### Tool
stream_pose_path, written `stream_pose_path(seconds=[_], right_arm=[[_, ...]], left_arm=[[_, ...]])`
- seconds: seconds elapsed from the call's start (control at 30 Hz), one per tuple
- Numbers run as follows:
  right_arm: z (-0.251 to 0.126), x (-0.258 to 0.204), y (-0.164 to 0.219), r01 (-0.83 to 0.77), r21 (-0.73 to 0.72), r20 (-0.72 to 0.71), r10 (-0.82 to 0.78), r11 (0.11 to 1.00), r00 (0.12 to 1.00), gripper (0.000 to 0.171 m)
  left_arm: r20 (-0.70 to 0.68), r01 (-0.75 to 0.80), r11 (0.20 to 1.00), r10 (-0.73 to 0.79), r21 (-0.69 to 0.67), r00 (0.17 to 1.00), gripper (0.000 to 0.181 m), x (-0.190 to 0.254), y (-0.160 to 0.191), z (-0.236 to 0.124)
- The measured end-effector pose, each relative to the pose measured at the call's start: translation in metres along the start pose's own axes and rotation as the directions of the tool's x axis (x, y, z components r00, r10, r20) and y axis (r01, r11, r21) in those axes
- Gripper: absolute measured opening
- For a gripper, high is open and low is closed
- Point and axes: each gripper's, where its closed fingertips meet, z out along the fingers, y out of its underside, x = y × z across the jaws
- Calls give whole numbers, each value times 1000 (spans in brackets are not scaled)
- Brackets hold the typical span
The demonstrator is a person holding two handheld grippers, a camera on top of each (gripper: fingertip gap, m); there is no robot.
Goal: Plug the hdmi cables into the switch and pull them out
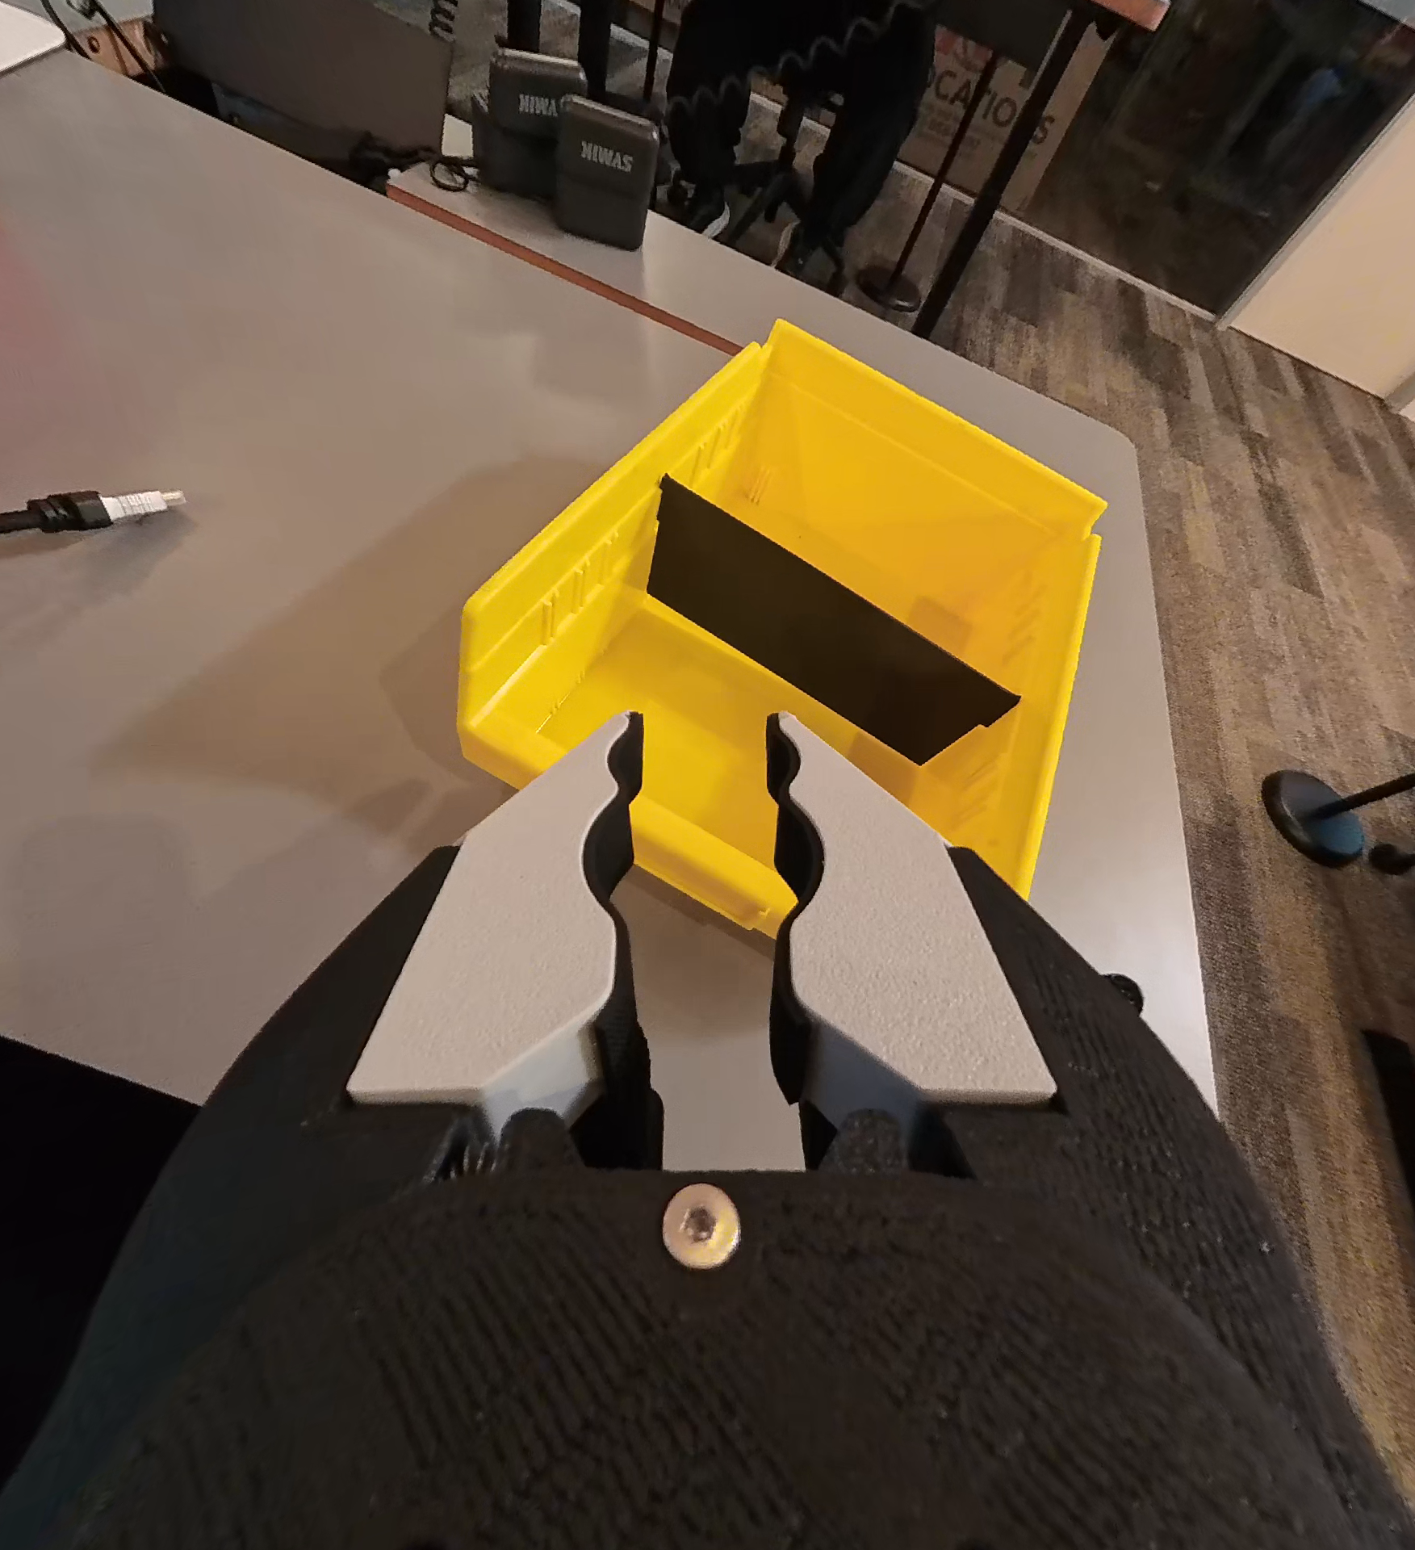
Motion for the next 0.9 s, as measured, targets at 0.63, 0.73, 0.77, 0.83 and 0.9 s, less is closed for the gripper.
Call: stream_pose_path(seconds=[0.63,0.73,0.77,0.83,0.9], right_arm=[[3,-6,2,8,-14,26,-7,1000,1000,28],[3,-9,-1,13,-8,35,-13,1000,999,28],[3,-10,-1,15,-6,39,-15,1000,999,28],[5,-12,-2,17,-6,46,-17,1000,999,28],[6,-14,-2,22,-7,52,-21,1000,998,28]], left_arm=[[80,-16,973,-2,231,997,25,-43,14,-37],[144,-62,965,25,256,989,21,-64,18,-49],[164,-73,960,29,269,986,21,-71,18,-54],[208,-88,948,23,306,978,20,-86,19,-65],[246,-101,934,14,343,969,20,-98,19,-79]])
